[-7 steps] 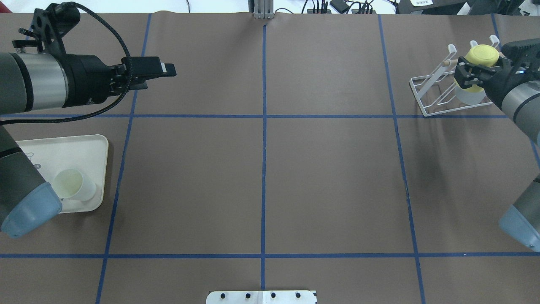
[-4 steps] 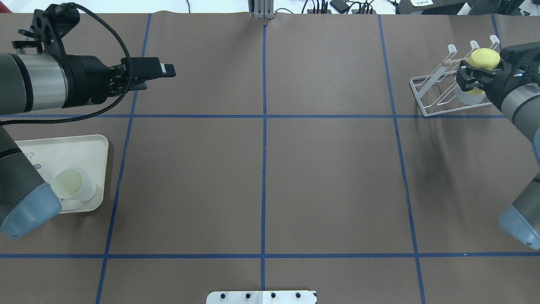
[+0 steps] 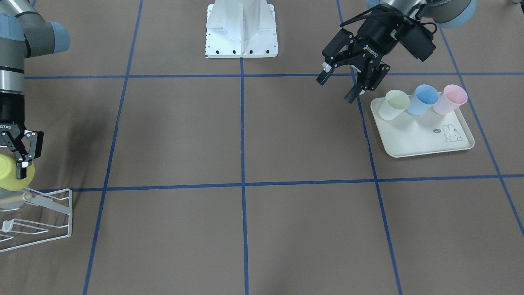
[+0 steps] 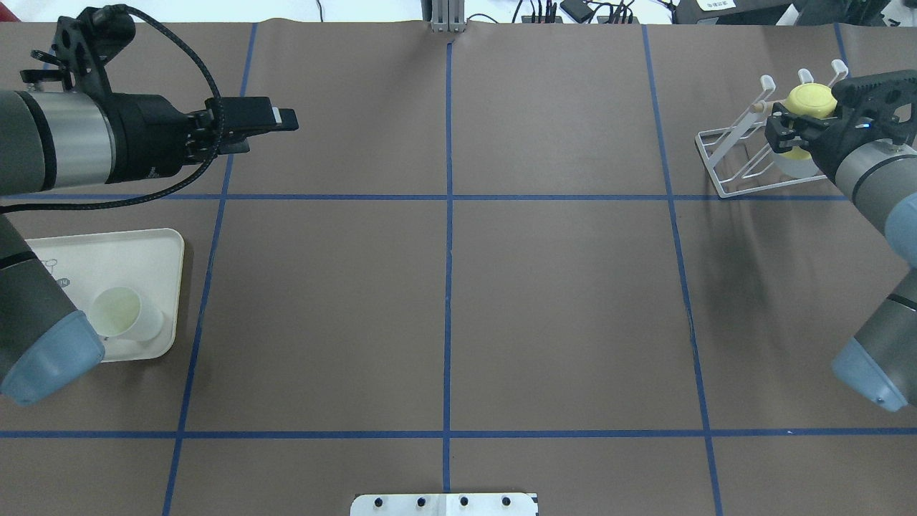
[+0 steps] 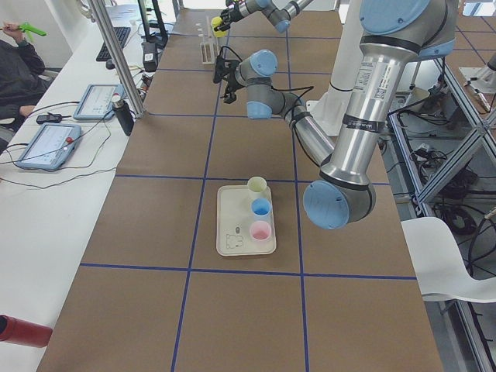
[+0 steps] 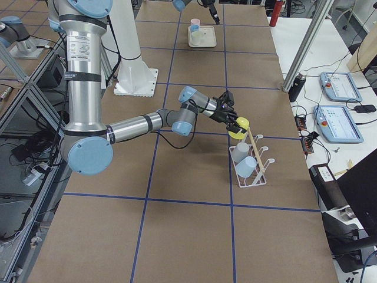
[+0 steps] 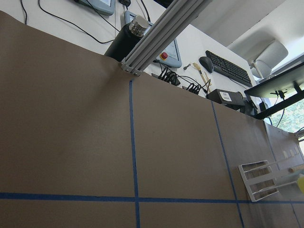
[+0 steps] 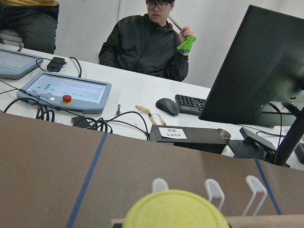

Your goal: Transfer IKEA cup to right arm and place on rack

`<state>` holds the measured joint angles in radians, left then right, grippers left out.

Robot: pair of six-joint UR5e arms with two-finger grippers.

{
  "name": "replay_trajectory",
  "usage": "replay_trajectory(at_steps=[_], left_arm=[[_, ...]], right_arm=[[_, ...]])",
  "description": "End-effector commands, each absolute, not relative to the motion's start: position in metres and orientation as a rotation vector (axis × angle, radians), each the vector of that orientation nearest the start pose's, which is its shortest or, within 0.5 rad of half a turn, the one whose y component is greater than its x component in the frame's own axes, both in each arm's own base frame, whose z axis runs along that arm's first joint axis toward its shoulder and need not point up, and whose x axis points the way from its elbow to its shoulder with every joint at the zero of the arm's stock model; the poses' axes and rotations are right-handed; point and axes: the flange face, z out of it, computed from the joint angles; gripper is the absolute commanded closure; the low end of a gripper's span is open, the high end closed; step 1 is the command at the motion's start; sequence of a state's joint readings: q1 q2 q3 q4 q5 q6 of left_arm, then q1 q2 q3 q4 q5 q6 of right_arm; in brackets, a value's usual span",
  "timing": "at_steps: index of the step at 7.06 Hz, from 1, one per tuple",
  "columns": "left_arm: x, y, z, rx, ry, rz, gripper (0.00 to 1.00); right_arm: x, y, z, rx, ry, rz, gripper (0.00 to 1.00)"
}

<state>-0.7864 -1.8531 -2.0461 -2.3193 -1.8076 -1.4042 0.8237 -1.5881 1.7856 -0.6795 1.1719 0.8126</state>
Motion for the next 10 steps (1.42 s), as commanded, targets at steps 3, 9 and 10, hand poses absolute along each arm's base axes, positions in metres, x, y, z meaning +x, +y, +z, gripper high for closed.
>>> replay_trajectory(at_steps=[3,9,10], left_arm=[[0.281,-0.437,0.209,0.517,1.423,-0.321,0.0],[0.281,-0.435,0.208,0.517,1.426,-0.319,0.0],[0.282,-0.435,0.208,0.515,1.425,-0.318,0.0]], right_arm=[[-0.226,-0.495,0.47,1.007,-0.498,0.274,1.0],[-0.24,-0.51,0.464,1.005,-0.514,0.27,1.0],[-0.241,-0.514,0.467,1.001,-0.509,0.271,1.0]])
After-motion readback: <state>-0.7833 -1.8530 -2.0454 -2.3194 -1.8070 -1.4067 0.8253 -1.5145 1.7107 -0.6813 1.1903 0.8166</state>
